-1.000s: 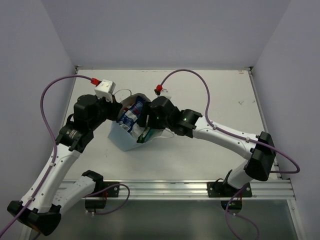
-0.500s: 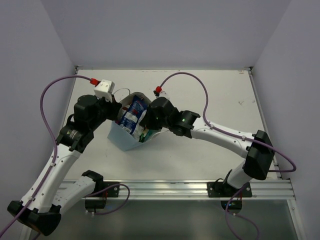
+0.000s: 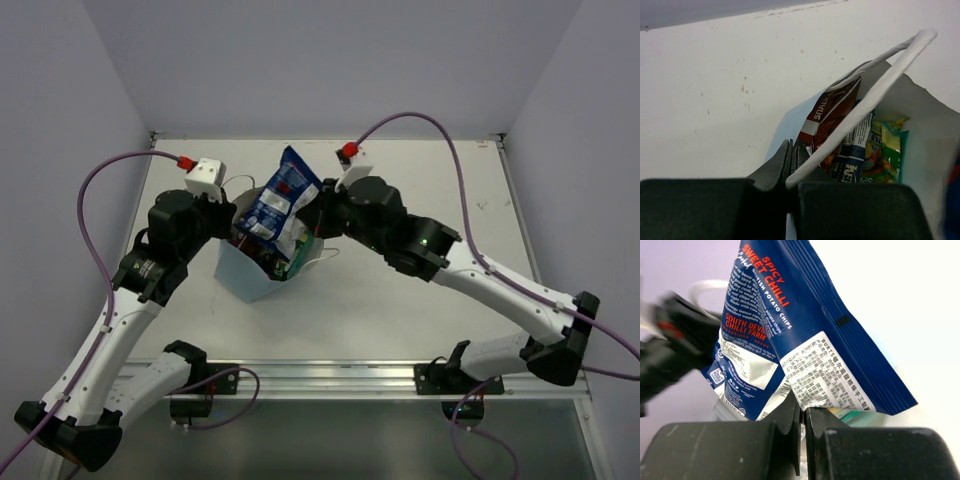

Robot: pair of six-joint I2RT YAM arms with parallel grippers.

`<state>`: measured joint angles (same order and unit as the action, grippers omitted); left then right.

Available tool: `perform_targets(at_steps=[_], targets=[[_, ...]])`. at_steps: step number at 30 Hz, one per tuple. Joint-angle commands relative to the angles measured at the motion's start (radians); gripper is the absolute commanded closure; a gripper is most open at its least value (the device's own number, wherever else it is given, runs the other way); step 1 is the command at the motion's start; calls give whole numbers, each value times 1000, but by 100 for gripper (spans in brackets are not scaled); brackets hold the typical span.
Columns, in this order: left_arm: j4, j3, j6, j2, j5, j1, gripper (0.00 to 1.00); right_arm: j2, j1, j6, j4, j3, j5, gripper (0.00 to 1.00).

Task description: Take the snacks out of the paper bag

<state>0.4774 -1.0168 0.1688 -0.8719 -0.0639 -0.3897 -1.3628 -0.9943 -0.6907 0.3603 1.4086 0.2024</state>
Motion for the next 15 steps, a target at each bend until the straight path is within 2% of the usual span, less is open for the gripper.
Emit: perform_targets(at_steps=[1,3,7,9,13,15], targets=[[-105,-54,-31,16,-66,-3,100,140,40,102,-1,21,167,100],[-102,-57,-40,13,-67,-3,100,186,95,89,5,-35,175,100],[-103,-58,-55,11,-57,-3,100,287,357,27,12,-178,123,100],[-106,-58,-64,11,-51,-3,100,288,458,10,12,-253,86,100],[-122,-71,-91,-1,-50,-3,100,252,558,-18,-46,-387,-32,100],[-135,-81,-106,-18,-47,-3,100,203,569,-50,-108,-463,-79,100]])
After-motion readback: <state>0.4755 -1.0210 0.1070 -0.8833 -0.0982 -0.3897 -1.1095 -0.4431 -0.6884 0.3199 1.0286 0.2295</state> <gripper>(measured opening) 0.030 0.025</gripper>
